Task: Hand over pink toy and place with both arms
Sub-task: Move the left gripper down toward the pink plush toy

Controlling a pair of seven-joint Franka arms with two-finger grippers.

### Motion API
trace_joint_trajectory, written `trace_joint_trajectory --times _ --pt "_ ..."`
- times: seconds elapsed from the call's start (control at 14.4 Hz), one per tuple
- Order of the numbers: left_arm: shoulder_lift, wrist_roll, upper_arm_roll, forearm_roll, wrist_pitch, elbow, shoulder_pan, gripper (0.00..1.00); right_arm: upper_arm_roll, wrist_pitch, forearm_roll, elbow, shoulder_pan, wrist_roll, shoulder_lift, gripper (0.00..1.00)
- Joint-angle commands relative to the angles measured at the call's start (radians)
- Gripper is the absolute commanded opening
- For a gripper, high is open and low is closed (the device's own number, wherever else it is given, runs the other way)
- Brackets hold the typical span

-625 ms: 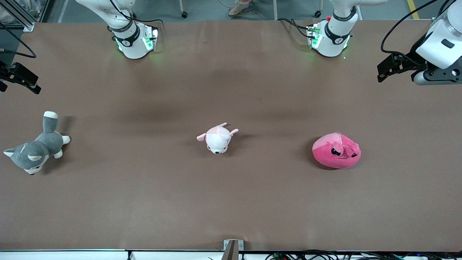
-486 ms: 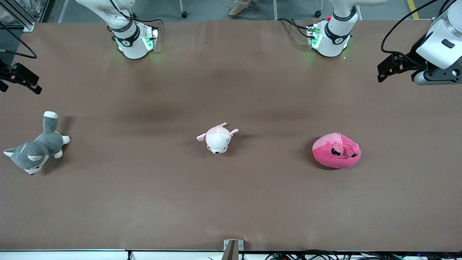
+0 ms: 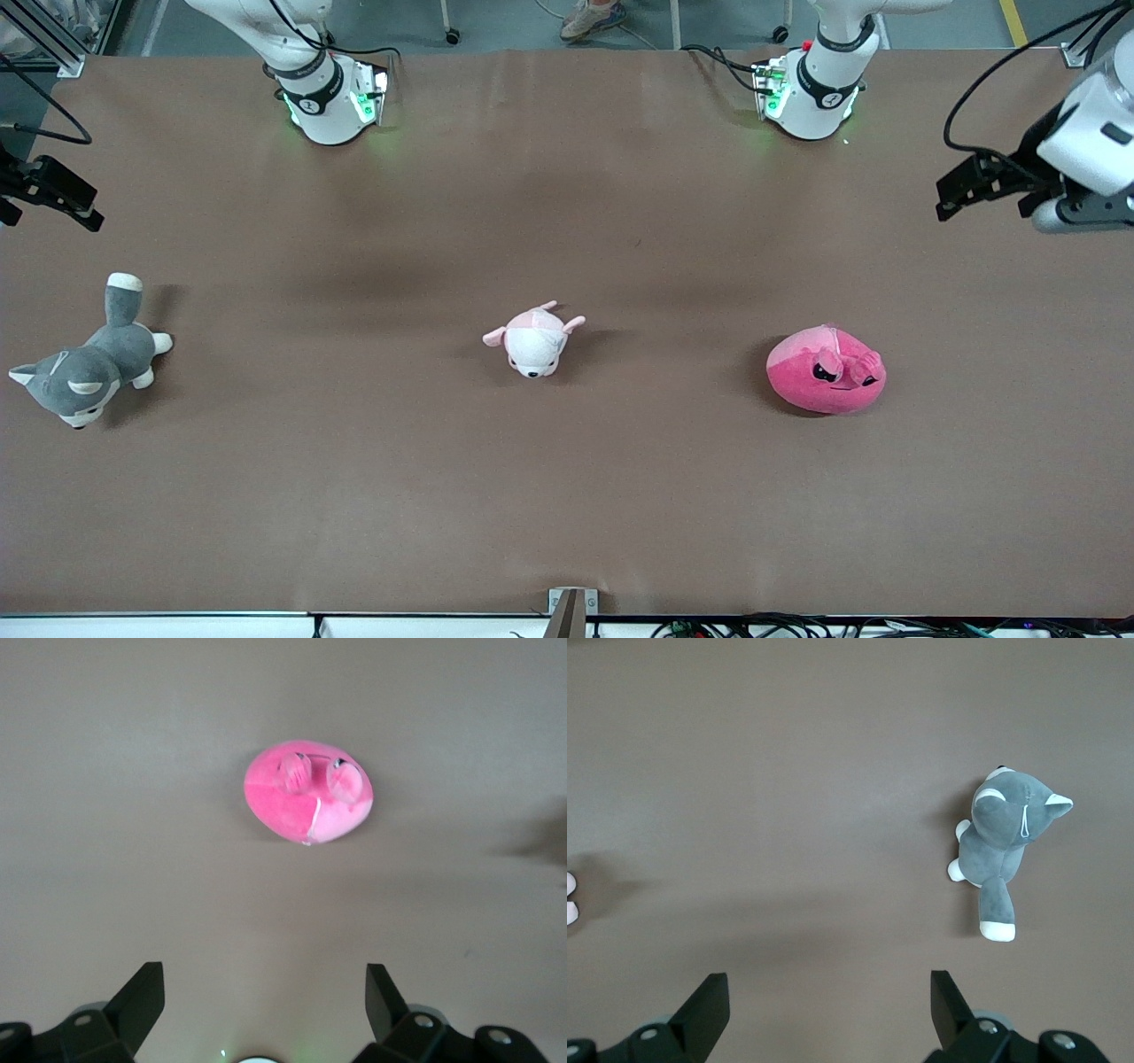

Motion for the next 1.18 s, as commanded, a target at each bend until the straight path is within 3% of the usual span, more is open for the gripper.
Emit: trace_joint_trajectory --times 0.0,0.35,1.11 --pt "0.070 0.018 0.002 0.008 0.069 0.032 0.023 1.00 0.010 0.012 -0.005 -0.038 -0.020 -0.016 -0.034 1.00" --pt "0.178 0.004 0.001 -0.001 0.227 -0.020 0.092 1.00 0.011 0.012 -0.005 -0.037 -0.019 -0.016 -0.034 1.00" --pt "0.370 -0.005 -0.013 -0.077 0.474 -0.051 0.072 0.98 0.011 0.007 0.002 -0.037 -0.016 -0.016 -0.032 1.00"
